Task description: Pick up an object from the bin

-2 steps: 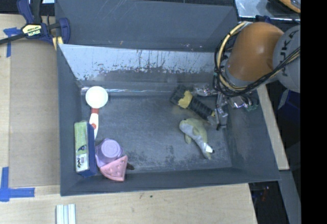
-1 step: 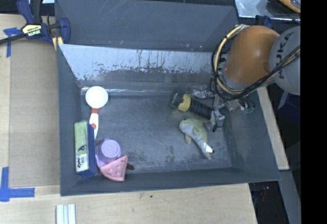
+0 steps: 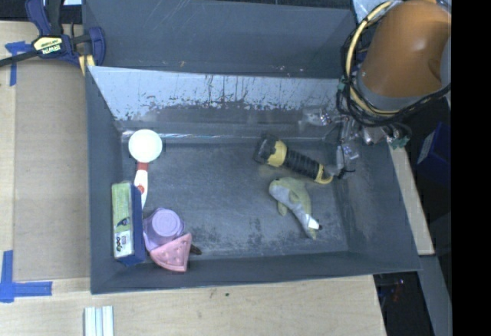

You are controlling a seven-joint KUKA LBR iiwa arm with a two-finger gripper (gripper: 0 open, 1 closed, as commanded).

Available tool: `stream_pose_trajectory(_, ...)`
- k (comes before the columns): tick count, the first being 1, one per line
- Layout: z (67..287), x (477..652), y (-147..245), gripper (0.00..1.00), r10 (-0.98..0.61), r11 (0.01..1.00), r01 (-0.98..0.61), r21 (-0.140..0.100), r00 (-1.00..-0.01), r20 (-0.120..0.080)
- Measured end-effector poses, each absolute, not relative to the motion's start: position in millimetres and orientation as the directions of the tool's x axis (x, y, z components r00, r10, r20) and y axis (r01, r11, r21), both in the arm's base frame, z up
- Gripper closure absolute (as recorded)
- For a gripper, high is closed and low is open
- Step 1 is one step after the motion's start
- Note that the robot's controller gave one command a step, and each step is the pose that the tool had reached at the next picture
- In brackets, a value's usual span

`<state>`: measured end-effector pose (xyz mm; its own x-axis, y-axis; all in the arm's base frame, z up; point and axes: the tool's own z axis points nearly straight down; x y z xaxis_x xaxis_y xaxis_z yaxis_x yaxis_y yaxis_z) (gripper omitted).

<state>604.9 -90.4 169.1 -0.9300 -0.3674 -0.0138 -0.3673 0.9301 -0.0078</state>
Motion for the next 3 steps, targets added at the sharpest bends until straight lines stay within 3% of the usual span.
stream_pose_trajectory(1,151.1,604.4,-84.5,0.00,-0.321,0.947,-0.321,-0.007,-0.947,-0.016)
stream_pose_trajectory(2,131.6,618.6,-82.5,0.00,-0.566,0.824,-0.566,-0.018,-0.824,-0.020)
stream_pose_trajectory(3,73.6,604.8,-89.8,0.00,-0.450,0.893,-0.450,-0.013,-0.893,-0.021)
